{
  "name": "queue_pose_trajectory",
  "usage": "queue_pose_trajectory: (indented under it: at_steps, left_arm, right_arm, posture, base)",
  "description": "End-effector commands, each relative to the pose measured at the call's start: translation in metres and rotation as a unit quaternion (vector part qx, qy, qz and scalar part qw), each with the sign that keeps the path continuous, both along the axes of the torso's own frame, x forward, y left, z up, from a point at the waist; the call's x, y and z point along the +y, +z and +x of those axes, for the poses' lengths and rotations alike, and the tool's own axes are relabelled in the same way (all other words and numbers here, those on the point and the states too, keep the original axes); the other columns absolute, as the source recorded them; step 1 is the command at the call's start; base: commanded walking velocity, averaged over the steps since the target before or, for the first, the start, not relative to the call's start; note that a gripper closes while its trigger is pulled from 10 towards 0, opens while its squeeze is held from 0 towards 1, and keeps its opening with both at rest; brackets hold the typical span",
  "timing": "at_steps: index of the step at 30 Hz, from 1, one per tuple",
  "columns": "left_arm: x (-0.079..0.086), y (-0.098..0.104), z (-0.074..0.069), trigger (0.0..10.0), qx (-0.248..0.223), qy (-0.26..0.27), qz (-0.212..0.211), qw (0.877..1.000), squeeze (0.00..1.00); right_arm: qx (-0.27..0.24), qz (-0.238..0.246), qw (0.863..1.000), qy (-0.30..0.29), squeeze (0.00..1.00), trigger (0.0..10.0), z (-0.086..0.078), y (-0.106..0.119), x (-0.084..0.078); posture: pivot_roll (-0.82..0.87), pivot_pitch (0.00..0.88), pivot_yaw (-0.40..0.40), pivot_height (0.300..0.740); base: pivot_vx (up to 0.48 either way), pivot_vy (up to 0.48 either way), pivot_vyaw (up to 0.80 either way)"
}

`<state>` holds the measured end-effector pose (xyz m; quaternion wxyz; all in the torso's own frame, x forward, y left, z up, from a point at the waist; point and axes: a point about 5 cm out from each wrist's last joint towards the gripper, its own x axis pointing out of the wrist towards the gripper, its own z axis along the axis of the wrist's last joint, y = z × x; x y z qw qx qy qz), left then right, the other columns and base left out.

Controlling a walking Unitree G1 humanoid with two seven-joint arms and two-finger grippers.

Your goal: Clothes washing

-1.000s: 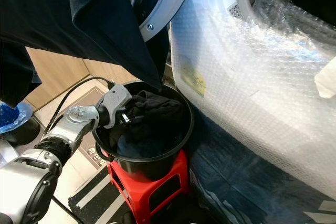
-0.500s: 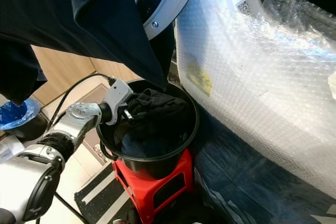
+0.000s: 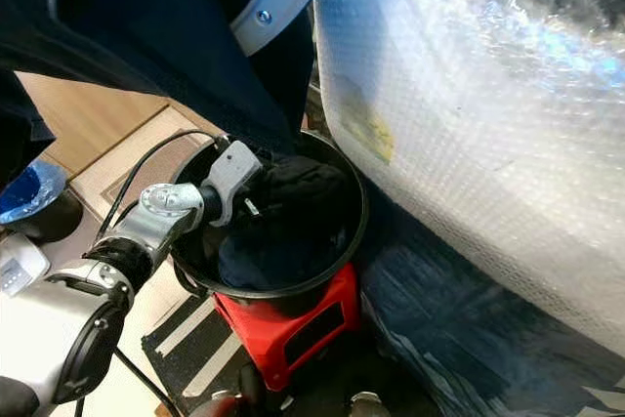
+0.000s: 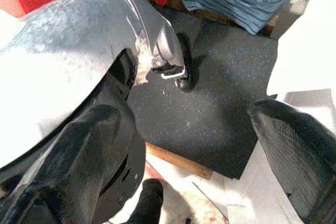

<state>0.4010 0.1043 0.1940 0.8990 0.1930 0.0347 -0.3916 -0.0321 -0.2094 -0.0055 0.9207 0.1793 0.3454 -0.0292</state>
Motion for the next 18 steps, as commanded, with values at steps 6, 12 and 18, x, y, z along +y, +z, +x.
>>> queue_pose_trajectory:
  at_steps: [6,12,18]
  left_arm:
    - [0.003,-0.006,0.000,10.0,0.015,0.004,0.020,1.000,0.00]
    - [0.005,-0.007,0.000,0.0,0.016,0.004,0.028,0.999,0.00]
    - [0.006,-0.008,-0.001,0.0,0.013,-0.001,0.032,0.999,0.00]
  right_arm:
    - [0.036,0.031,0.999,-0.007,0.00,10.0,-0.023,0.005,0.016]
    - [0.037,0.031,0.999,-0.011,0.00,10.0,-0.026,0.009,0.018]
    - [0.038,0.030,0.999,-0.016,0.00,10.0,-0.028,0.012,0.019]
  posture:
    - [-0.32,0.490,0.078,0.740]
    - [-0.33,0.498,0.077,0.740]
    - [-0.33,0.497,0.079,0.740]
  base:
    - [0.000,0.000,0.00]
    - [0.000,0.000,0.00]
    - [0.000,0.000,0.00]
